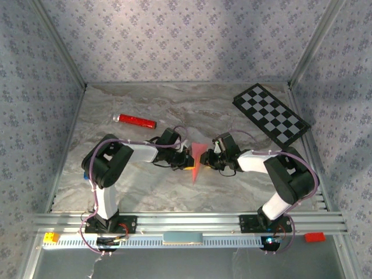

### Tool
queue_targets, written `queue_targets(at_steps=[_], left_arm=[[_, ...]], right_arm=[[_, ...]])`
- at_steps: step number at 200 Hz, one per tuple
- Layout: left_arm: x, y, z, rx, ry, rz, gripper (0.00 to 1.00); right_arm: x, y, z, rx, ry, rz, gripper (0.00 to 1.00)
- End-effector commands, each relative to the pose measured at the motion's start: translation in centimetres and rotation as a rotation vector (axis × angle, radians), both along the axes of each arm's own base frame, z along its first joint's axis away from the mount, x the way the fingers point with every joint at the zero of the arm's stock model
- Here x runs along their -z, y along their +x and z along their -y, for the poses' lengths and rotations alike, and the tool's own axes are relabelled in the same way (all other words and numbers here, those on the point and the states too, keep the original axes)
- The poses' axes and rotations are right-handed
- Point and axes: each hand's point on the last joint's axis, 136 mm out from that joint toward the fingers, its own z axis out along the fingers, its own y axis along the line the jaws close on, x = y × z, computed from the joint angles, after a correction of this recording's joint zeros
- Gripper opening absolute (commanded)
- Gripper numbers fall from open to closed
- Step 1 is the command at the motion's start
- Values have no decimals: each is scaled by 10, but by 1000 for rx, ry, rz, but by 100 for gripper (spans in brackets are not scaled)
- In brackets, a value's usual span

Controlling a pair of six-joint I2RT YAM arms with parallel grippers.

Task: Fold a paper plane with a square sheet of paper (pick it up from the middle)
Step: Move a paper plane to the center of the table.

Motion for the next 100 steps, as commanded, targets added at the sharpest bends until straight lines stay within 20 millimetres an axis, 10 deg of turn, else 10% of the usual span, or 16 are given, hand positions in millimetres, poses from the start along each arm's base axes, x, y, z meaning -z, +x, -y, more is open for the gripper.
queue_targets(at_steps=[1,100], left_arm=[[-11,1,5,8,-37,24,2],[-24,12,-37,-79,219,185,0]], right_arm=[[-7,3,-5,-4,34,22,26],[-60,19,28,128,-28,266,29]])
